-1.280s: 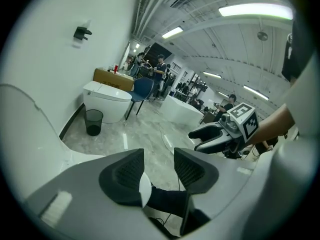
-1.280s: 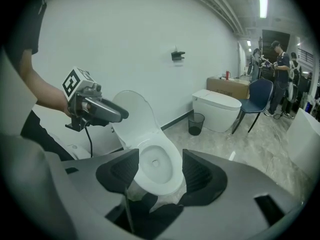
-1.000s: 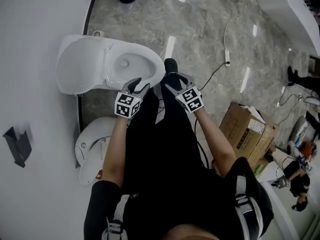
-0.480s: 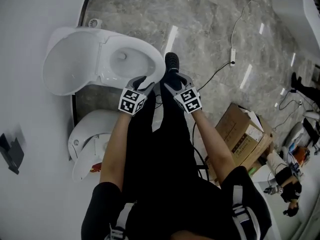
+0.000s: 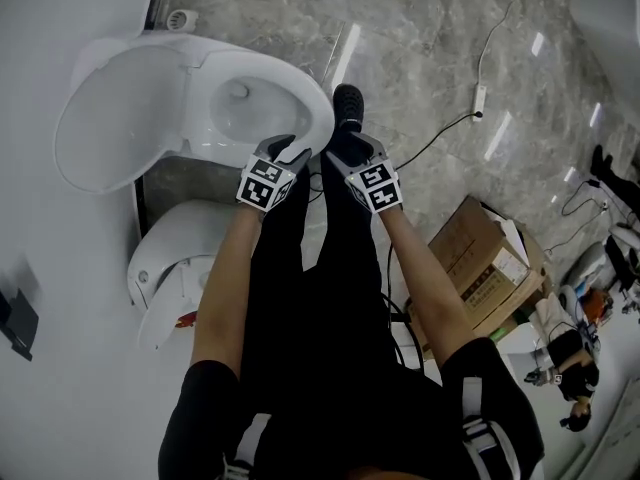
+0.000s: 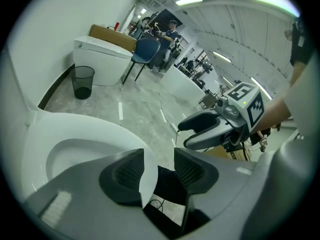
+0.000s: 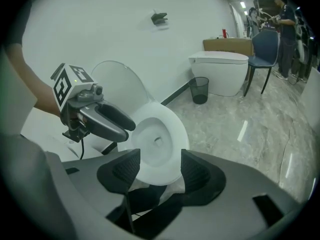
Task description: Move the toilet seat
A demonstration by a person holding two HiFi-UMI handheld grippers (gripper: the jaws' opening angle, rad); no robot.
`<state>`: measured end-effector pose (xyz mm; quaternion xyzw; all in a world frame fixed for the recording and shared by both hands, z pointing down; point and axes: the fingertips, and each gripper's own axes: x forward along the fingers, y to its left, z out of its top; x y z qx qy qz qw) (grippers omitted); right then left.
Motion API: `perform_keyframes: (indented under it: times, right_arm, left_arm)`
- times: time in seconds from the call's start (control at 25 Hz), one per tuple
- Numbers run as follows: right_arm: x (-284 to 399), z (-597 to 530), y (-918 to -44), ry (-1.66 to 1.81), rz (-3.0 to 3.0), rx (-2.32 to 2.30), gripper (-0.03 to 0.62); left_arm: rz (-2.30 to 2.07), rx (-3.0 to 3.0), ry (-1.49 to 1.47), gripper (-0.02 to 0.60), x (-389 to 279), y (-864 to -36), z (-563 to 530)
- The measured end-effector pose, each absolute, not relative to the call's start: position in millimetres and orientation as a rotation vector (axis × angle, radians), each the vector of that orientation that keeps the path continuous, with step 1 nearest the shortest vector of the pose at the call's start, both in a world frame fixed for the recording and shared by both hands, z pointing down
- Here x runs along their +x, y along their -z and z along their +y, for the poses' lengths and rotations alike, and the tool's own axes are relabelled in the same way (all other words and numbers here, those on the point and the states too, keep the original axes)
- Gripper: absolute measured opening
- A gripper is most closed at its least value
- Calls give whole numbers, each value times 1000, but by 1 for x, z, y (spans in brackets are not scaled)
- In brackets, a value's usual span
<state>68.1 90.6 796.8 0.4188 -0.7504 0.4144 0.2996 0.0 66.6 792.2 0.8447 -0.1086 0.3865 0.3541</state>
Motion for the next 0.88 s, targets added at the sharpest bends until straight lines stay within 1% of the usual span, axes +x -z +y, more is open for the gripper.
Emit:
perform_keyframes:
  times: [0.24, 0.6, 0.88]
  right_arm:
    - [85, 93, -847, -1144, -1934, 1086, 249]
    - [77, 104, -898, -1217, -1937, 957, 249]
    - [87, 99, -922, -1193, -1952, 921, 244]
  left_arm:
    - [-192, 2175, -1063, 189, 12, -825, 79]
    - [-244, 2075, -1053, 195, 11, -884, 90]
    - [-215, 2048, -1048, 224, 22, -919, 96]
